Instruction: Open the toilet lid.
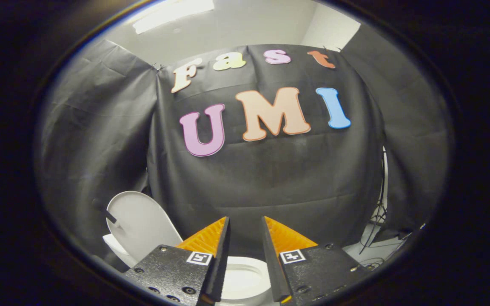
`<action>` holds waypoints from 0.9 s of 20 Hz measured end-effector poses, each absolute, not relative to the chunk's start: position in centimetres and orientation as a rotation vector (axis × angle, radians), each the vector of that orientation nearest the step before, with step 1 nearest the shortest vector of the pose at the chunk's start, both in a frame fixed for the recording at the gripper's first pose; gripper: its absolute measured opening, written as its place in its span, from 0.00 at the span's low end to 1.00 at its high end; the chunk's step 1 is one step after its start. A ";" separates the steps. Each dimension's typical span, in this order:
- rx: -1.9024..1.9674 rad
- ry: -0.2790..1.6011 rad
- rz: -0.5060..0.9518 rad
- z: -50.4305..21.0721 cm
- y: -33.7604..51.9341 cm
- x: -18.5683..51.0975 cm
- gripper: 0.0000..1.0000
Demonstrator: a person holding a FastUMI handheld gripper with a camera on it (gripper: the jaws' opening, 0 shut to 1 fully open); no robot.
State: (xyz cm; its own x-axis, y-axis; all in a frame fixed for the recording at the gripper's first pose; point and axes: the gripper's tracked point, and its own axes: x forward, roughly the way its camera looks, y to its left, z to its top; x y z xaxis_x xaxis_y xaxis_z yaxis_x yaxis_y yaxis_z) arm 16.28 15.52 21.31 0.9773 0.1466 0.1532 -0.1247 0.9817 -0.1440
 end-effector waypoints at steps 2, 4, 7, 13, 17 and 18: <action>-0.109 -0.145 0.129 20.4 14.5 16.4 0.43; -0.069 -0.117 0.130 19.6 13.4 16.3 0.42; 0.006 -0.095 0.184 18.5 12.5 16.1 0.44; 0.101 -0.082 0.208 16.4 9.9 16.4 0.46; 0.127 -0.046 0.198 14.5 7.7 16.2 0.46; 0.130 -0.035 0.201 14.2 7.2 16.1 0.46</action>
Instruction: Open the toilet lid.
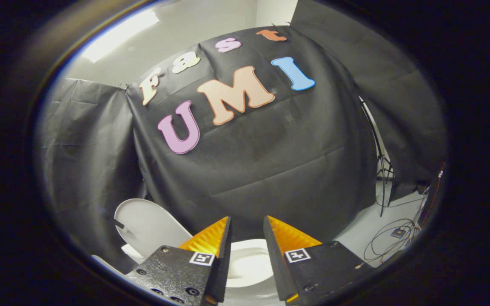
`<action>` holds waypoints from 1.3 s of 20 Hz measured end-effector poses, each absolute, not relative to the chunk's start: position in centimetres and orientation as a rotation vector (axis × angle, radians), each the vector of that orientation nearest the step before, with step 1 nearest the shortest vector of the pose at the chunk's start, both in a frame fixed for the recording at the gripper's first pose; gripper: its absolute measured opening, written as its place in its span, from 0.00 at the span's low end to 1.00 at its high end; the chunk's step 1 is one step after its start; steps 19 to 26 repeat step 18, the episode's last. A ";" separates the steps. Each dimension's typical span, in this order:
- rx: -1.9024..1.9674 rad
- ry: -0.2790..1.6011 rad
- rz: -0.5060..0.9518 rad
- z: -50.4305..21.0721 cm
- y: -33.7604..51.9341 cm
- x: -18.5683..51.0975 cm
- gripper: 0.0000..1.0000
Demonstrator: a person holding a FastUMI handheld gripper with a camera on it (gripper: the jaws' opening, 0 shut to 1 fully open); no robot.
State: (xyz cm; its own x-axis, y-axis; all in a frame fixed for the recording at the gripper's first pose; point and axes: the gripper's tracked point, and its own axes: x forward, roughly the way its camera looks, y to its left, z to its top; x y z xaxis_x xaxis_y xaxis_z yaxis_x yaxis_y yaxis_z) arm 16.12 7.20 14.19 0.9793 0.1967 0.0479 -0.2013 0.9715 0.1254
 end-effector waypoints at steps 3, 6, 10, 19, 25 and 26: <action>0.122 0.006 0.205 13.2 5.7 16.1 0.46; 0.104 0.037 0.199 12.6 3.5 16.1 0.46; 0.115 0.036 0.203 13.0 1.1 16.7 0.46; -0.036 0.100 0.160 12.5 -5.1 15.6 0.46; -0.036 0.100 0.160 12.5 -5.1 15.6 0.46; -0.036 0.100 0.160 12.5 -5.1 15.6 0.46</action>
